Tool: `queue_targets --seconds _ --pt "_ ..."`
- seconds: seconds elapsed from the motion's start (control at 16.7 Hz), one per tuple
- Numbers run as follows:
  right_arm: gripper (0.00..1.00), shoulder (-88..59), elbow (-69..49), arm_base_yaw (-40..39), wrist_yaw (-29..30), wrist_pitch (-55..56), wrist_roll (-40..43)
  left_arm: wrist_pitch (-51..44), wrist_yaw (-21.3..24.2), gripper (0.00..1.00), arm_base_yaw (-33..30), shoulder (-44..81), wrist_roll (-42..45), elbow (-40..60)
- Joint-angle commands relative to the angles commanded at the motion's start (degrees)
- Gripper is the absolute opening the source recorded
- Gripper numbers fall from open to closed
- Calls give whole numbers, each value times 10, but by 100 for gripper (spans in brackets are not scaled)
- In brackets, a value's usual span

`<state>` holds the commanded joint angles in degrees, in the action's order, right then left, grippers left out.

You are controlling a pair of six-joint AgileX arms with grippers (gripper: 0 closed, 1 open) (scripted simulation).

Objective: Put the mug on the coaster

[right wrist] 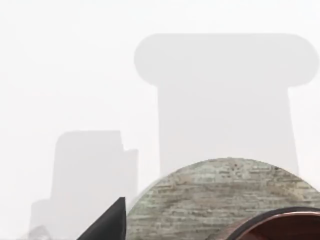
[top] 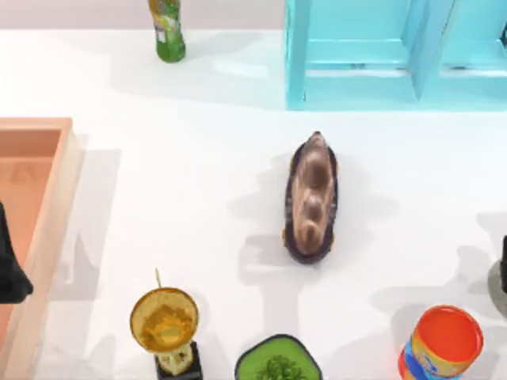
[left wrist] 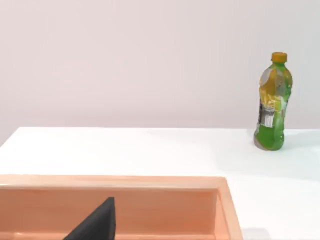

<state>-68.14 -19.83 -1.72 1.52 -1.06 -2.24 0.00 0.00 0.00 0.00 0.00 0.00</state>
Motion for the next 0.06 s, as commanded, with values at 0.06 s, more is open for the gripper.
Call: queue_targets --seconds 0.06 --pt "100 0 0 0 0 0 0 0 0 100 0 0 0 0"
